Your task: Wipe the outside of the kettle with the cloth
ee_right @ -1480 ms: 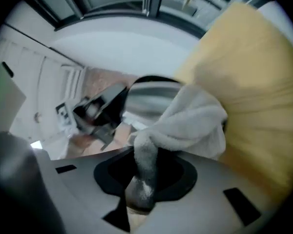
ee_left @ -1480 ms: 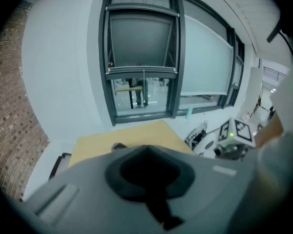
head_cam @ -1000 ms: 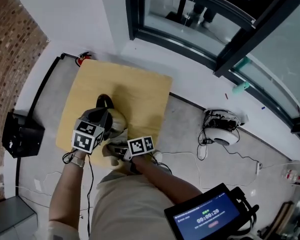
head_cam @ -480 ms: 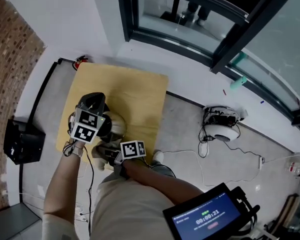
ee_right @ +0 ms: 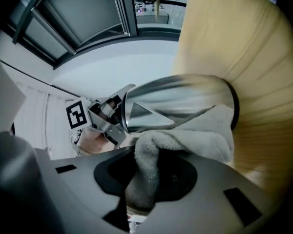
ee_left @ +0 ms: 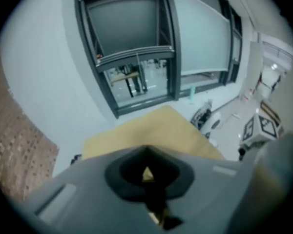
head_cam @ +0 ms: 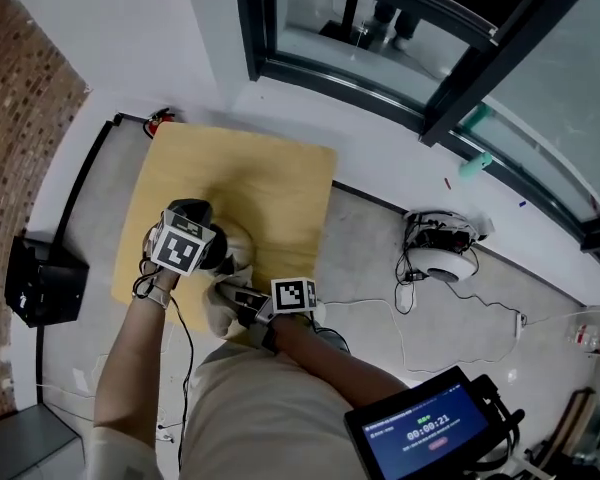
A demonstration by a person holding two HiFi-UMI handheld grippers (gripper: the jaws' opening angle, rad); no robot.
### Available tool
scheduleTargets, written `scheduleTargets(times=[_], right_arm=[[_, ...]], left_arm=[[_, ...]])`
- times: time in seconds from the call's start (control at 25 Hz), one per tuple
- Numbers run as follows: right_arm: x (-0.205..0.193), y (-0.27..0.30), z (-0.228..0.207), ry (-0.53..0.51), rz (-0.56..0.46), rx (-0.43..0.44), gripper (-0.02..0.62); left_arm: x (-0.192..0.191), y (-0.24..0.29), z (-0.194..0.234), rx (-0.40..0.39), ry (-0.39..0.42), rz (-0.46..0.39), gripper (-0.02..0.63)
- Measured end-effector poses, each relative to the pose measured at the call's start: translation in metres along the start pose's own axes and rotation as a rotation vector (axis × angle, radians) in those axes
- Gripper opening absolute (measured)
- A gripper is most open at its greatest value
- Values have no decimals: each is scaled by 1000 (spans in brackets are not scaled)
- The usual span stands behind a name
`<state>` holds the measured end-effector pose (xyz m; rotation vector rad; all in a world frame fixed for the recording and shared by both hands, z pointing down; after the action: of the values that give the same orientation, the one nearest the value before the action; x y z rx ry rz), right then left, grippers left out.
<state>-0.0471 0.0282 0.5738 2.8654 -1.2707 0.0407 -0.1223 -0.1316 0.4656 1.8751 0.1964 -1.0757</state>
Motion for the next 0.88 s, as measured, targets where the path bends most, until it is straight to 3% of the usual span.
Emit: scheduleTargets(times=[0.16,0.32,0.48,0.6,0.76,0.88], right_arm=[[35,-28,-6,14,-167,-24,100],[66,-36,-8,-14,-324,-67,101],[35,-30,14,-169,-168,-97,100],[11,-28,19,-207,-32,-89,100],[-15,-10,42,-371,209,1,101],[-29,-3,40,-327,325,31,100]], left_arm=[[-10,-17,2,83,-190,-29,-12],[-20,-36,6,128,-259,-78,-13],[-25,-41,-2,132,-234,-119,-14],[-24,-38,-9,117,-150,-73,-14],[-28,-31,-18,83,-1,25,-14],[-30,-28,-20,63,49,76,-11]])
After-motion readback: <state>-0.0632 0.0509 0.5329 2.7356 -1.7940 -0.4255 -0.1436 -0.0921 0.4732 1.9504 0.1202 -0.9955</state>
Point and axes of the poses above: the fingertips, and each gripper's own axes: y forward along the fingers, z to its left, x out of its top, the point moved 8 cm from there along -y, backward along the fingers, and after that the axes turned 13 degrees about -z, right-handed, at the moved point
